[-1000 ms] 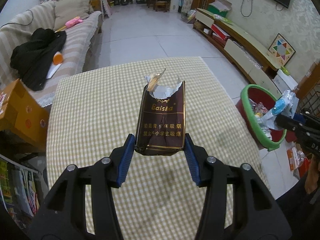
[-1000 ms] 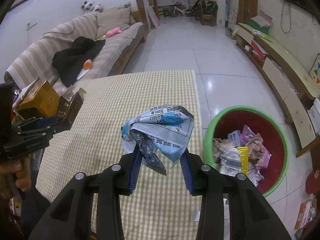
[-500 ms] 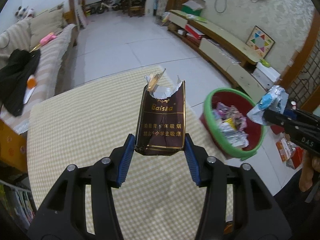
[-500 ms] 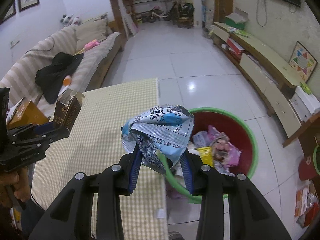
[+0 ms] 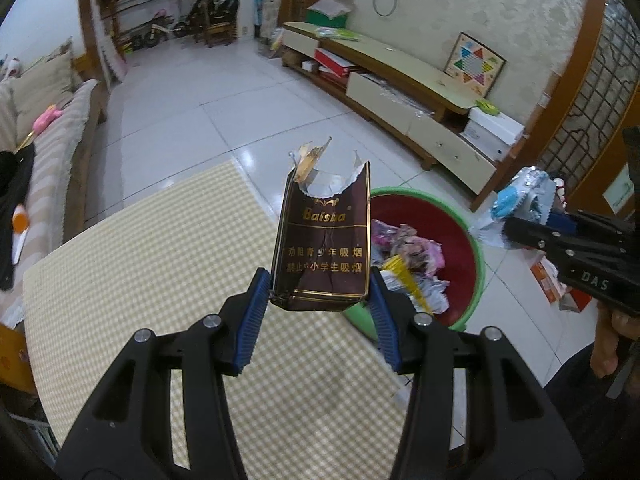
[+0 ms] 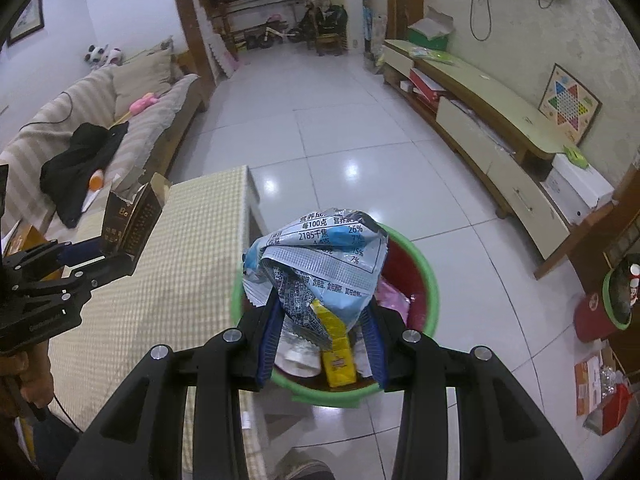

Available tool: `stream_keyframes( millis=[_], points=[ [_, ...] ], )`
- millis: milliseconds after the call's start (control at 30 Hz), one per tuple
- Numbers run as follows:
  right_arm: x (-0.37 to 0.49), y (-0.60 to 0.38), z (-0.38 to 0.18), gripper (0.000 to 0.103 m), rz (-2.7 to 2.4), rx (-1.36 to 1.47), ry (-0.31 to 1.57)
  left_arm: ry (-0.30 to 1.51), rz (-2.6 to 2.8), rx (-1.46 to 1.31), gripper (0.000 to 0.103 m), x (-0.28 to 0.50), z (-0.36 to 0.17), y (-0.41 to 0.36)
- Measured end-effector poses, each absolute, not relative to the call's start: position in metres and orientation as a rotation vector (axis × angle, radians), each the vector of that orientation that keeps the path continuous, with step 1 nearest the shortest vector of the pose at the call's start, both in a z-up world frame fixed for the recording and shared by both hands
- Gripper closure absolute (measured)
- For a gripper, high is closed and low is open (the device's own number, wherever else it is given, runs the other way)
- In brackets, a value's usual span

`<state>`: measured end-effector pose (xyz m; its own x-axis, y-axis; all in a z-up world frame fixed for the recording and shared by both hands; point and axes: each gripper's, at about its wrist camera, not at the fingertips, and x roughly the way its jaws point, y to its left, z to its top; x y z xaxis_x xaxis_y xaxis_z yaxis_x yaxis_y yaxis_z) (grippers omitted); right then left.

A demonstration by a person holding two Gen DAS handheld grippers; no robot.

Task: Collect trash
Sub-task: 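Carry the cigarette box with the left gripper while the right gripper carries the wrapper over the bucket, then open the right gripper to drop the wrapper while the left gripper drops the cigarette box into the bucket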

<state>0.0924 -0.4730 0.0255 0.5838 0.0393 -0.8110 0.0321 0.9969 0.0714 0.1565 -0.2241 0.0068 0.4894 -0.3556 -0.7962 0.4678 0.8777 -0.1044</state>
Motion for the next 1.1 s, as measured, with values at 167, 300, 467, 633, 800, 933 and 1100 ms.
stream_keyframes(
  millis=[167, 300, 467, 633, 800, 933, 1100],
  points=[
    [0.097, -0.492, 0.023, 0.067, -0.019, 0.081, 0.954, 0.940, -0.532, 0.140, 0.056, 0.161, 0.005, -0.248],
    [0.100, -0.504, 0.022, 0.067, -0.032, 0.088, 0.948, 0.954, -0.555, 0.146, 0.056, 0.160, 0.000, -0.263],
    [0.103, -0.518, 0.019, 0.067, -0.044, 0.112, 0.948, 0.967, -0.581, 0.144, 0.056, 0.160, -0.004, -0.280],
    [0.104, -0.529, 0.015, 0.067, -0.050, 0.144, 0.947, 0.973, -0.603, 0.142, 0.055, 0.159, -0.005, -0.291],
    [0.108, -0.529, 0.012, 0.067, -0.042, 0.162, 0.960, 0.973, -0.611, 0.154, 0.056, 0.156, -0.005, -0.298],
    [0.111, -0.528, 0.010, 0.063, -0.035, 0.156, 0.967, 0.974, -0.609, 0.155, 0.056, 0.157, -0.005, -0.301],
    [0.113, -0.524, 0.011, 0.051, -0.030, 0.145, 0.962, 0.971, -0.612, 0.159, 0.056, 0.157, -0.005, -0.296]
  ],
)
